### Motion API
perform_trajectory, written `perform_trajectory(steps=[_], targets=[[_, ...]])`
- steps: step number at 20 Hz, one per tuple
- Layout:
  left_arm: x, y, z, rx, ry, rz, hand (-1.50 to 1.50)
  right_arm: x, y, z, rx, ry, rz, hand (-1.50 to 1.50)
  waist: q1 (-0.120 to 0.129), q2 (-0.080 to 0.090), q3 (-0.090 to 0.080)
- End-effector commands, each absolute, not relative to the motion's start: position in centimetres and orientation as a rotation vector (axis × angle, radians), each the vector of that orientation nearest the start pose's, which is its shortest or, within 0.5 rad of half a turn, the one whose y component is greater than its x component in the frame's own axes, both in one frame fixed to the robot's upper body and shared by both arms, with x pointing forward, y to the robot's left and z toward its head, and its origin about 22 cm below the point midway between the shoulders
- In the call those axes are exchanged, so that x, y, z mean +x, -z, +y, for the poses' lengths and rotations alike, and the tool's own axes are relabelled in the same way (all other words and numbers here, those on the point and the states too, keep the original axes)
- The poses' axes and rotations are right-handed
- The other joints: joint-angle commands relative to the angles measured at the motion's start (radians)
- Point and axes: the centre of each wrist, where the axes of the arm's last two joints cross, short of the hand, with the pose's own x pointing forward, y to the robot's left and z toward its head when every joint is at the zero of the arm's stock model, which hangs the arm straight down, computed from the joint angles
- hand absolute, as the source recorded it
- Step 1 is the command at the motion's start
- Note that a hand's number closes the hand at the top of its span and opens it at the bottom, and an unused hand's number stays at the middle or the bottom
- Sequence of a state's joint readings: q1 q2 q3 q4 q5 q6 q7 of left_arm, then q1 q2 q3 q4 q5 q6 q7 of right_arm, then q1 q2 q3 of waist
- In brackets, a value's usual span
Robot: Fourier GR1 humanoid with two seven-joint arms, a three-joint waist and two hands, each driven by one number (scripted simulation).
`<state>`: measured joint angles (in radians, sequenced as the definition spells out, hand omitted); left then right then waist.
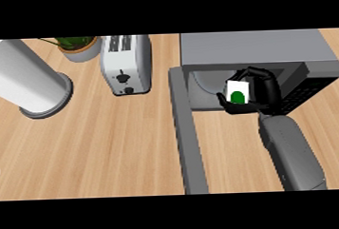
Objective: Pick up the milk, place it into the microwave and close the microwave
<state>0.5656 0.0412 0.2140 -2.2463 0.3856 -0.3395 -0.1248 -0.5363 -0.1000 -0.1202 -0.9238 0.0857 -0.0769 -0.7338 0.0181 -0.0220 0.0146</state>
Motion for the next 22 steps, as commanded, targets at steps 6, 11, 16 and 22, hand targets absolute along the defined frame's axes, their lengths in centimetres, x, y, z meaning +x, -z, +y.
perform_trajectory(steps=[6, 11, 16, 22], targets=[[10.6, -8.2, 30.7, -0.100, -0.054, -1.957, -1.50, 40.5, -3.5, -21.5, -0.300, -0.285, -2.066, 1.50, 0.096, 0.055, -0.016], [10.8, -8.6, 30.3, -0.132, -0.031, -1.960, -1.50, 40.0, -2.8, -23.3, -0.390, -0.237, -2.082, 1.50, 0.127, 0.065, -0.015], [11.1, -8.6, 30.5, -0.113, -0.003, -1.944, -1.50, 38.9, -1.3, -23.0, -0.512, -0.034, -2.081, 1.50, 0.143, 0.070, -0.017], [11.8, -9.2, 30.0, -0.106, 0.042, -1.966, -1.50, 38.0, -1.0, -25.8, -0.778, -0.169, -2.176, -1.50, 0.162, 0.086, -0.019]])
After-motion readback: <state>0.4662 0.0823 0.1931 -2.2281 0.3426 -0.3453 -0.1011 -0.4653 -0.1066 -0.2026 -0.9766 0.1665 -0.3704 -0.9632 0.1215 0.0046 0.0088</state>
